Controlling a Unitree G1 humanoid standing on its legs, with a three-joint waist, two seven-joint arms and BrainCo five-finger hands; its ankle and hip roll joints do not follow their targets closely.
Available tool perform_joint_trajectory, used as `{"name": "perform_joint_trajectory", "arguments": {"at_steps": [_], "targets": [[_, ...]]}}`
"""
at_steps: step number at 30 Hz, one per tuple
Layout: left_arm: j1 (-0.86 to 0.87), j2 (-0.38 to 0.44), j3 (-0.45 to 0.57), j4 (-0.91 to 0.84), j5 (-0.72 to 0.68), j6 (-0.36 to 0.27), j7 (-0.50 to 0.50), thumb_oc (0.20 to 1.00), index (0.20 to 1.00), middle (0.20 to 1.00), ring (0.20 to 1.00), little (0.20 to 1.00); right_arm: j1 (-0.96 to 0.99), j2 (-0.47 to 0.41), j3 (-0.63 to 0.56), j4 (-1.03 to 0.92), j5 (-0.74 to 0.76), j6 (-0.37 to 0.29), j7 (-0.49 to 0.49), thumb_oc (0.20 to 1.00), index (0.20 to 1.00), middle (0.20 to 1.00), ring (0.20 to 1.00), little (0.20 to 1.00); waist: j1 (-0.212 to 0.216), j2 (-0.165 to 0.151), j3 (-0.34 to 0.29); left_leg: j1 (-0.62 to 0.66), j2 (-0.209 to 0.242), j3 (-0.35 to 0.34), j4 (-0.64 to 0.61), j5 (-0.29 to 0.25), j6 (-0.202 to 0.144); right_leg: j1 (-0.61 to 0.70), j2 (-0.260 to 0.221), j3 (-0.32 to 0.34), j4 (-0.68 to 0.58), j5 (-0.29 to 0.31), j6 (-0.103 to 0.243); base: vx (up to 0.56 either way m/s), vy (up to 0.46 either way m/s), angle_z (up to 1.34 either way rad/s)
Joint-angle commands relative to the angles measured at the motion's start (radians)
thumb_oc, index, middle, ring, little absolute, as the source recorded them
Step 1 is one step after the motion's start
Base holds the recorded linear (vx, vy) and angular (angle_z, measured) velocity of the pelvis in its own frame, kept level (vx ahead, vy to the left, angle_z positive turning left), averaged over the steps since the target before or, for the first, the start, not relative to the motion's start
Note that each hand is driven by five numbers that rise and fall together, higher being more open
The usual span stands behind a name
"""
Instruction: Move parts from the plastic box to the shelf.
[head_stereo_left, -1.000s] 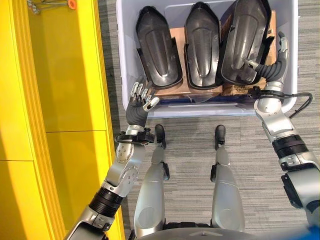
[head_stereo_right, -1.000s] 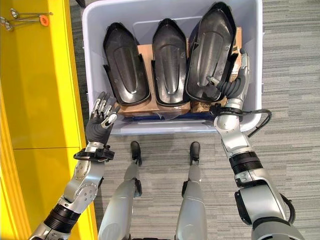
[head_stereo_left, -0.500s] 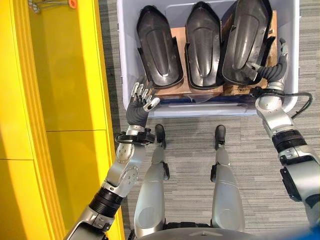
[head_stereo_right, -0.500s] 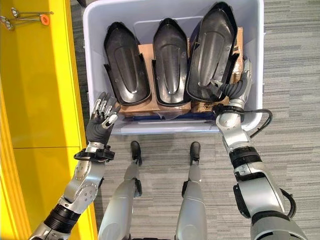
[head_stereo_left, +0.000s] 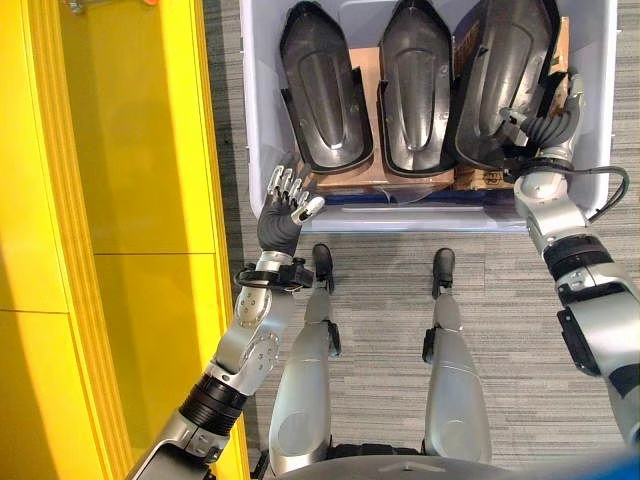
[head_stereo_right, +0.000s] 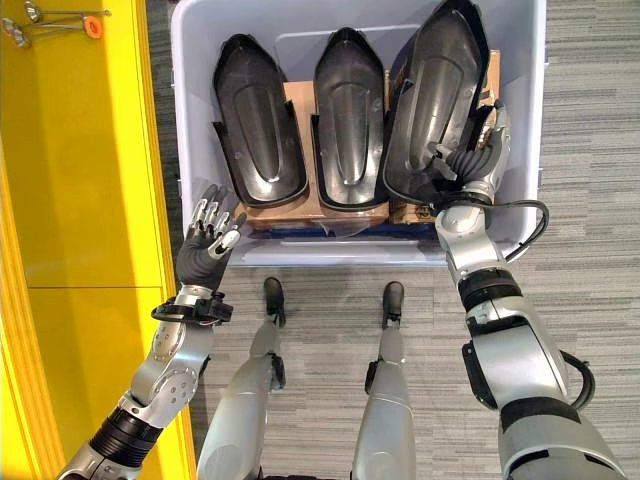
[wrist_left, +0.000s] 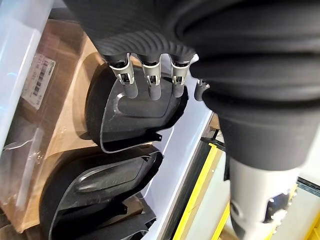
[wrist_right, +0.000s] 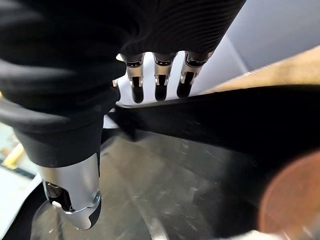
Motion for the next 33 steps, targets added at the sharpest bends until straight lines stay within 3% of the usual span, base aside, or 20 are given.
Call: {"name": "perform_joint_trajectory", "arguments": {"at_steps": [1, 13, 19, 20, 21, 22, 26, 33], "targets": [[-0.007, 0.041, -0.008, -0.093, -0.01, -0.052, -0.015, 1.0, 1.0, 1.0, 1.0, 1.0, -0.1, -0.055, 0.059, 0.015, 0.04, -0.027, 0.012, 1.0, 1.0, 1.0, 1.0, 1.0, 0.008, 0.0, 0.006, 0.099, 0.025, -0.042, 0.005, -0.115, -0.026, -0.014, -0.026, -0.024, 0.107, -0.059, -0.007, 0.0, 0.0, 0.0], [-0.033, 0.047, -0.059, -0.09, -0.029, -0.047, -0.021, 1.0, 1.0, 1.0, 1.0, 1.0, -0.201, -0.035, 0.101, 0.302, 0.177, -0.004, 0.084, 1.0, 1.0, 1.0, 1.0, 1.0, 0.031, 0.016, 0.006, 0.069, 0.019, -0.045, 0.015, -0.117, -0.024, -0.041, -0.026, -0.026, 0.12, -0.068, -0.008, 0.0, 0.0, 0.0], [-0.042, 0.048, -0.065, -0.089, -0.029, -0.05, -0.019, 1.0, 1.0, 1.0, 1.0, 1.0, -0.233, -0.026, 0.149, 0.344, 0.156, 0.018, 0.109, 1.0, 1.0, 1.0, 1.0, 1.0, 0.04, 0.021, 0.006, 0.013, 0.015, -0.051, 0.075, -0.137, -0.02, -0.088, -0.028, -0.02, 0.158, -0.081, -0.015, -0.01, -0.003, 0.0], [-0.045, 0.052, -0.069, -0.091, -0.031, -0.05, -0.02, 1.0, 1.0, 1.0, 1.0, 1.0, -0.252, -0.02, 0.178, 0.369, 0.142, 0.037, 0.134, 0.831, 0.831, 0.831, 0.831, 0.831, 0.045, 0.023, 0.006, -0.024, 0.013, -0.056, 0.106, -0.146, -0.017, -0.116, -0.028, -0.015, 0.177, -0.086, -0.017, 0.0, 0.0, 0.0], [-0.045, 0.052, -0.074, -0.09, -0.034, -0.048, -0.023, 1.0, 1.0, 1.0, 1.0, 1.0, -0.255, -0.019, 0.192, 0.386, 0.133, 0.051, 0.153, 0.338, 0.338, 0.338, 0.338, 0.338, 0.046, 0.026, 0.006, -0.032, 0.013, -0.058, 0.119, -0.154, -0.016, -0.125, -0.027, -0.017, 0.189, -0.093, -0.018, -0.04, -0.02, 0.04], [-0.049, 0.053, -0.075, -0.085, -0.033, -0.045, -0.025, 1.0, 1.0, 1.0, 1.0, 1.0, -0.26, -0.019, 0.203, 0.403, 0.128, 0.063, 0.175, 0.2, 0.2, 0.2, 0.2, 0.2, 0.045, 0.027, 0.006, -0.05, 0.011, -0.061, 0.131, -0.152, -0.015, -0.137, -0.028, -0.015, 0.194, -0.089, -0.02, -0.02, -0.023, 0.05], [-0.043, 0.057, -0.078, -0.079, -0.032, -0.035, -0.045, 1.0, 1.0, 1.0, 1.0, 1.0, -0.258, -0.027, 0.282, 0.456, 0.02, 0.11, 0.239, 0.2, 0.2, 0.2, 0.2, 0.2, 0.049, 0.036, 0.006, -0.08, 0.003, -0.068, 0.164, -0.165, -0.01, -0.16, -0.024, -0.008, 0.212, -0.097, -0.024, -0.03, -0.005, 0.1], [-0.051, 0.053, -0.072, -0.063, -0.03, -0.032, -0.054, 1.0, 1.0, 1.0, 1.0, 1.0, -0.203, -0.051, 0.294, 0.401, -0.077, 0.11, 0.19, 0.2, 0.2, 0.2, 0.2, 0.2, 0.029, 0.017, 0.006, -0.017, 0.0, -0.077, 0.151, -0.162, -0.008, -0.092, -0.025, -0.006, 0.198, -0.089, -0.023, -0.01, 0.003, 0.01]]}}
